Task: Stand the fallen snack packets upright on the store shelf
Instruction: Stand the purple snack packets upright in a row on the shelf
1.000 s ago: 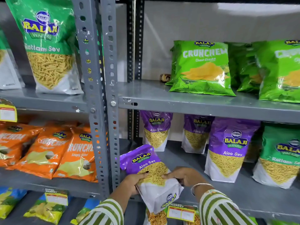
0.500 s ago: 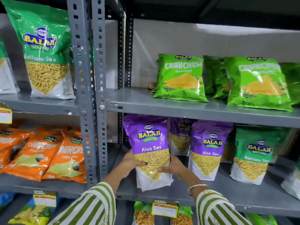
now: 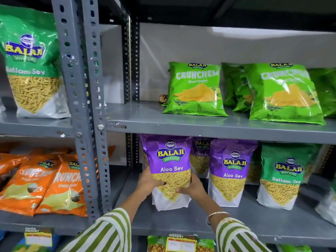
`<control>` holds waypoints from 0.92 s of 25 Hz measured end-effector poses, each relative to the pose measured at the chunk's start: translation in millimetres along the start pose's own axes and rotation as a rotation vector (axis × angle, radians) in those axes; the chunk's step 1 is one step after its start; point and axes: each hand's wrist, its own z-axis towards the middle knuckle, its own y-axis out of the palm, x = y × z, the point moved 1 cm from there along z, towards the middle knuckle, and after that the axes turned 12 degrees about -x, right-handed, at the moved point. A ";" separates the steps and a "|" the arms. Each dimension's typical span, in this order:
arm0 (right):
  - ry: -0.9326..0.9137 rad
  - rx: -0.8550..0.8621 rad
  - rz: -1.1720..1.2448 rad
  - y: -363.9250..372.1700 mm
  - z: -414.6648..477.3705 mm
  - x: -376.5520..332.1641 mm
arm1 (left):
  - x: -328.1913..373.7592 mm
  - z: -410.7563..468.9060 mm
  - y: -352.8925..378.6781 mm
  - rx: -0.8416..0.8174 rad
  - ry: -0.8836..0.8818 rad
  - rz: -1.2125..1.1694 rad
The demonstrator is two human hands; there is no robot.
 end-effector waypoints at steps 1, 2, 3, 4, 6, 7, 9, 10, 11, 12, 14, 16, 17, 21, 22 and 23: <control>0.003 0.016 -0.017 -1.8 5.3 0.9 | 0.0 6.6 2.0 0.015 0.004 0.044; 0.007 0.038 -0.033 -3.5 11.2 2.7 | -0.5 14.1 4.4 0.029 0.009 0.081; 0.018 0.065 -0.052 -4.3 16.8 6.1 | -2.6 21.4 7.5 0.042 0.016 0.109; 0.039 0.091 -0.074 -4.4 22.7 11.6 | -5.7 29.0 11.4 0.049 0.016 0.137; 0.093 0.139 -0.086 -0.8 30.4 26.6 | -15.8 40.5 17.1 0.063 0.015 0.188; 0.120 0.165 -0.087 1.6 33.3 36.8 | -23.2 45.1 20.0 0.062 0.005 0.199; 0.146 0.203 -0.069 6.7 35.8 55.3 | -39.0 50.9 25.2 0.041 -0.011 0.192; 0.147 0.210 -0.068 8.0 35.4 61.5 | -45.5 51.9 27.1 0.022 -0.024 0.171; 0.153 0.208 -0.062 7.8 34.1 64.1 | -50.0 51.0 27.8 0.003 -0.036 0.143; 0.148 0.190 -0.039 5.5 33.4 67.1 | -54.8 50.4 27.8 -0.025 -0.051 0.118; 0.145 0.118 0.005 0.0 30.7 70.9 | -64.0 47.7 28.4 -0.119 -0.075 0.081; 0.166 0.065 -0.022 -1.1 32.9 82.4 | -72.4 43.9 30.8 -0.188 -0.120 0.094; 0.165 0.042 -0.028 -1.1 39.4 96.1 | -76.9 42.8 32.8 -0.194 -0.147 0.098; 0.151 -0.024 0.009 12.6 44.4 93.0 | -90.9 34.5 26.9 -0.121 -0.192 0.072; 0.175 -0.036 0.014 21.8 40.1 86.3 | -93.9 31.7 20.4 -0.104 -0.203 0.064; 0.193 -0.047 0.007 31.6 33.5 76.6 | -96.1 27.8 12.8 -0.092 -0.218 0.060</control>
